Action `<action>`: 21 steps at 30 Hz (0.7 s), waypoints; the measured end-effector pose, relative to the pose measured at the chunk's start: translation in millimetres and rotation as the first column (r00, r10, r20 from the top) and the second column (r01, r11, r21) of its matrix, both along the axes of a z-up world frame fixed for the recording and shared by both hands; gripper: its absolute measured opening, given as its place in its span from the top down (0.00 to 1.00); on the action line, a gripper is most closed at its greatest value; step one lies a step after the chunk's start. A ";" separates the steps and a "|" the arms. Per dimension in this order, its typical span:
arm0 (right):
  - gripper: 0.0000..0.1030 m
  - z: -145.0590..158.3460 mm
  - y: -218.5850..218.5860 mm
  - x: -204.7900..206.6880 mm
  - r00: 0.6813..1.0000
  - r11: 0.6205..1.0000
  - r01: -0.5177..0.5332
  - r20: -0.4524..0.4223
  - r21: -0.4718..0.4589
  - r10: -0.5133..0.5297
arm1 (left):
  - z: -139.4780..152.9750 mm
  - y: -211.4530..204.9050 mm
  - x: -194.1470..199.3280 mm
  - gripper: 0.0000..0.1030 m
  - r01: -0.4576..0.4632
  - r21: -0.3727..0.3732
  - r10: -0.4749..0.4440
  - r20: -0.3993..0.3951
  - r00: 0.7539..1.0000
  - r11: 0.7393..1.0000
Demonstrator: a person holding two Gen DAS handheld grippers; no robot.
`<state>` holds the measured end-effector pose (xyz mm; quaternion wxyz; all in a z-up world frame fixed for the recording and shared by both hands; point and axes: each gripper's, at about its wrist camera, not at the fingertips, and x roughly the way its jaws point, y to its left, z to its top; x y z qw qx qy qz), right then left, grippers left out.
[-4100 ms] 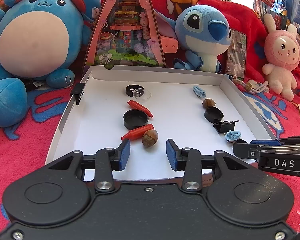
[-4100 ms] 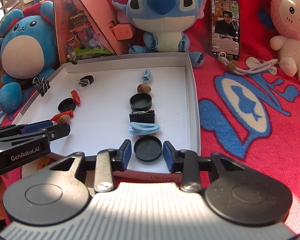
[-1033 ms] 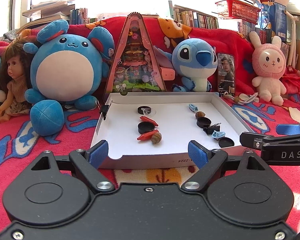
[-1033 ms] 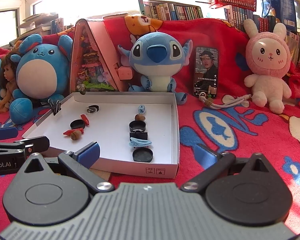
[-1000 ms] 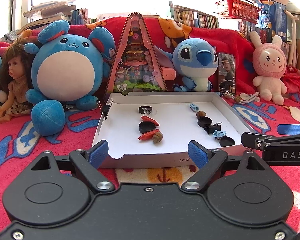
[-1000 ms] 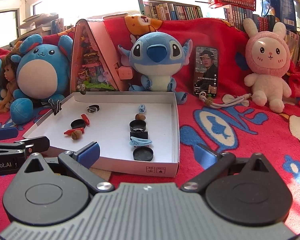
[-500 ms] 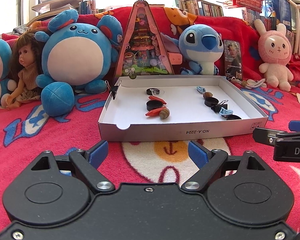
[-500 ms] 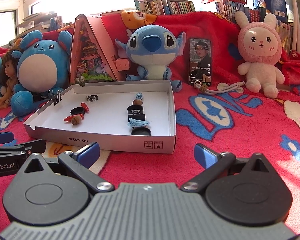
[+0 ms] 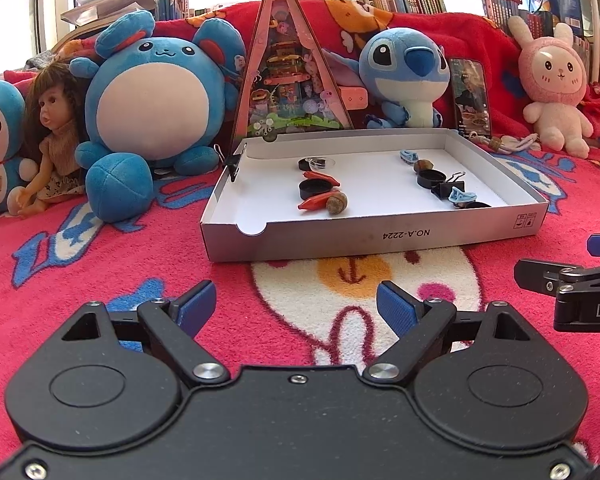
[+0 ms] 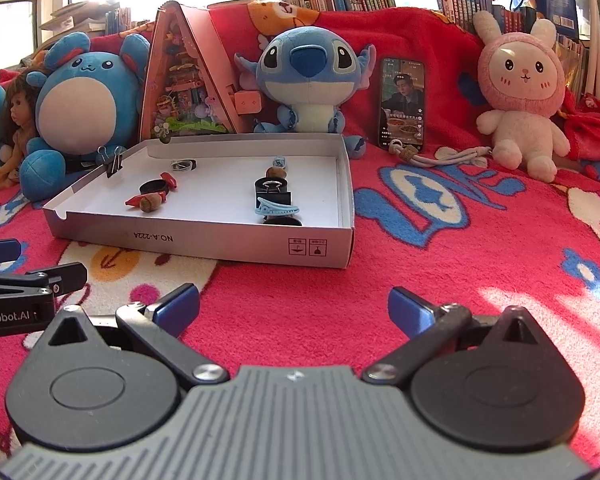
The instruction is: Organize rigid objects
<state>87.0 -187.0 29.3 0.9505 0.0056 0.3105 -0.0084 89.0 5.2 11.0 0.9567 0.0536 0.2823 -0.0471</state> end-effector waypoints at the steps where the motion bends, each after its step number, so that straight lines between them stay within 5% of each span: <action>1: 0.00 -0.4 0.4 0.4 1.000 1.000 -0.001 -0.003 0.001 0.001 | -1.0 0.3 0.8 0.16 -0.001 -0.004 0.001 -0.005 1.000 1.000; 21: 0.00 -8.4 8.6 7.6 0.999 1.000 -0.017 -0.032 -0.010 0.017 | -9.6 3.1 8.9 0.16 -0.007 -0.030 0.006 -0.036 0.999 1.000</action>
